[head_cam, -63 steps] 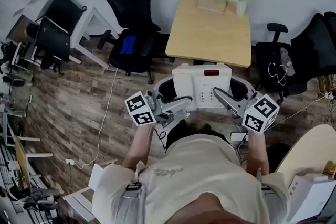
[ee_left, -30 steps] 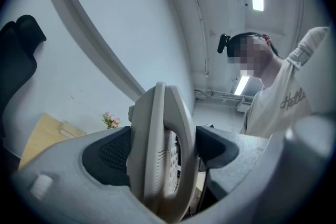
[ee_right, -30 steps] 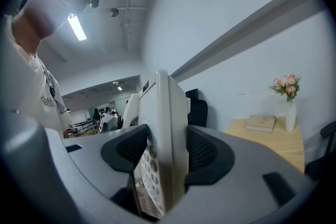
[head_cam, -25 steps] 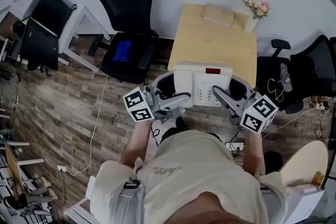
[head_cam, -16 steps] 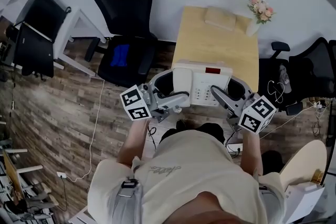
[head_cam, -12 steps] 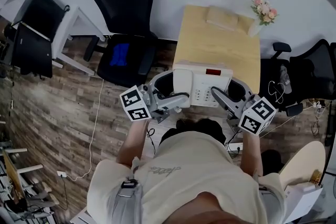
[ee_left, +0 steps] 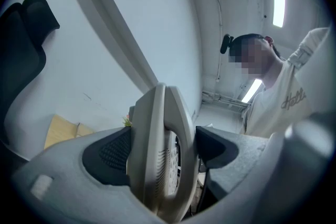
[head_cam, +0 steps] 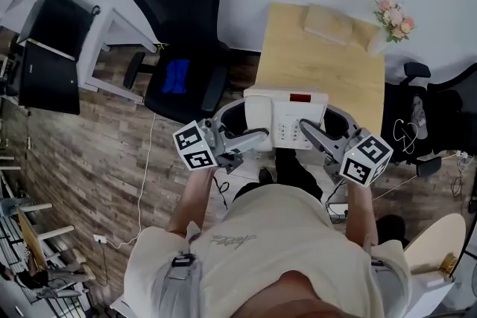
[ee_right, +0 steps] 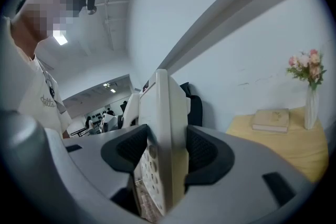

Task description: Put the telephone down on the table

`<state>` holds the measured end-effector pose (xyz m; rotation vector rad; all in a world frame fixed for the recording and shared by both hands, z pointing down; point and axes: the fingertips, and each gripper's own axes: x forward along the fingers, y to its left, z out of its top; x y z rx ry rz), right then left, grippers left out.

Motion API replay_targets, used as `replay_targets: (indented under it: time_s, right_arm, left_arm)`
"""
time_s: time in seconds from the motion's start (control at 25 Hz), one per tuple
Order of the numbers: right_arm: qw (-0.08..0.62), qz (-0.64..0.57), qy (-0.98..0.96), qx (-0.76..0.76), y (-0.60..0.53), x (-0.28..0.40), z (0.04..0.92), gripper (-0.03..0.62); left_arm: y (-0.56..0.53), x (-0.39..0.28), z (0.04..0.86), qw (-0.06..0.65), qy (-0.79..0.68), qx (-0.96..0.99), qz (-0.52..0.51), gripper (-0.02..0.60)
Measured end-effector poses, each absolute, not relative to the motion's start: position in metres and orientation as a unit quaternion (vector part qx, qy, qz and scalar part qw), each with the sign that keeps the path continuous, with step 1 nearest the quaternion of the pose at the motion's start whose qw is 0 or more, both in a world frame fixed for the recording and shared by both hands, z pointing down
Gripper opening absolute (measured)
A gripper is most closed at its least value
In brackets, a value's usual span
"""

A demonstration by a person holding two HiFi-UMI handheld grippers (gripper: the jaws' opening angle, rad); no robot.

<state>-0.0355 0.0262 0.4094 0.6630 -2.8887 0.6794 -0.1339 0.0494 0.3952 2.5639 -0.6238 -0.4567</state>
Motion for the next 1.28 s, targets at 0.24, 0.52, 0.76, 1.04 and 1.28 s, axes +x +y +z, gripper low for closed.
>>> replay_targets:
  time_s: [0.24,0.52,0.76,1.04,1.28]
  right_arm:
    - [0.033,0.227,-0.954,0.195,-0.055,-0.033,0.410,0.221]
    - [0.020,0.222,-0.955,0.198,-0.132,-0.005,0.403,0.221]
    - [0.006,0.225,-0.951,0.213,-0.177,0.021,0.401,0.221]
    - [0.020,0.249,-0.940,0.235,-0.205,0.023,0.416,0.221]
    - [0.033,0.257,-0.930,0.262,-0.206,0.023,0.430,0.221]
  left_arm:
    - [-0.027,-0.130,0.390,0.220,-0.251,0.931,-0.147,0.376]
    - [-0.105,-0.102,0.383,0.214,-0.248,0.935,-0.133,0.376]
    - [-0.154,-0.076,0.380,0.219,-0.234,0.938,-0.135,0.376]
    - [-0.187,-0.077,0.396,0.245,-0.217,0.935,-0.134,0.376]
    - [-0.192,-0.077,0.412,0.262,-0.192,0.936,-0.133,0.376]
